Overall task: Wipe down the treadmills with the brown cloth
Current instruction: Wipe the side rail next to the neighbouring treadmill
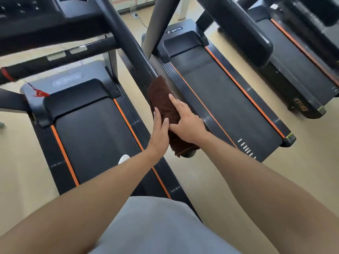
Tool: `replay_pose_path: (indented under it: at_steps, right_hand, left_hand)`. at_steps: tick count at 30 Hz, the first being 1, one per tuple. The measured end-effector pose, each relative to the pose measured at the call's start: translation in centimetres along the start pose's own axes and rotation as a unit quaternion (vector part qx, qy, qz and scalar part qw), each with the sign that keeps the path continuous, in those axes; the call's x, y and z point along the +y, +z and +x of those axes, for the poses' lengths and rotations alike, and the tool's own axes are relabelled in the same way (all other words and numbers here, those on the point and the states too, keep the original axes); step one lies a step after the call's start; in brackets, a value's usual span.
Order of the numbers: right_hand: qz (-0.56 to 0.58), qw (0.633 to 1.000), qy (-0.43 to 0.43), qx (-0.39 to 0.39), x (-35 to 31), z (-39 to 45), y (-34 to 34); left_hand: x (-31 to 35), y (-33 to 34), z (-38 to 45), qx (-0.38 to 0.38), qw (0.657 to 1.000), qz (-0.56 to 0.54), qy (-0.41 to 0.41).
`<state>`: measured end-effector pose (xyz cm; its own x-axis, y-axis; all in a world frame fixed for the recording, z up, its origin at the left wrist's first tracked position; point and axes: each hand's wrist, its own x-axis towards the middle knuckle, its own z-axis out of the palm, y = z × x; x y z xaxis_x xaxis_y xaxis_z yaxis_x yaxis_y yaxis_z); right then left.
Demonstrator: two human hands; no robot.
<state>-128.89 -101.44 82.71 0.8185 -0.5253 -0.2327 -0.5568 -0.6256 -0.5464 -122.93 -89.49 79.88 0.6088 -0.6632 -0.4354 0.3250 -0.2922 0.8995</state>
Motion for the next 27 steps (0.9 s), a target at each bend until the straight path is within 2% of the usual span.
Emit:
replay_pose_path:
  at_steps: [7, 12, 15, 18, 21, 24, 27]
  right_hand:
    - [0.020, 0.991, 0.008, 0.129, 3.9, -8.2, 4.4]
    - [0.115, 0.984, 0.002, 0.137, 6.9, -11.3, 5.1]
    - [0.213, 0.968, 0.054, 0.118, 9.1, -13.0, 4.3]
    - [0.312, 0.941, 0.107, 0.078, 10.1, -14.1, 3.0]
    - [0.298, 0.935, 0.153, 0.118, 11.8, -15.5, 2.3]
    - [0.334, 0.900, 0.233, 0.154, 14.1, -17.3, 1.1]
    - [0.386, 0.868, 0.261, 0.173, 16.0, -18.6, -0.4]
  left_hand:
    - [-2.6, 4.1, -6.1, 0.030, 0.997, 0.053, -0.044]
    - [-3.8, 7.8, -9.5, 0.037, 0.993, 0.089, -0.075]
    - [-4.9, 11.1, -10.9, 0.039, 0.991, 0.107, -0.071]
    - [-5.8, 14.0, -10.8, 0.003, 0.992, 0.082, -0.098]
    - [-5.7, 15.8, -9.8, -0.046, 0.982, 0.075, -0.165]
    - [-5.2, 16.9, -8.3, -0.074, 0.970, 0.026, -0.231]
    - [-4.6, 17.5, -6.6, -0.067, 0.967, 0.031, -0.246]
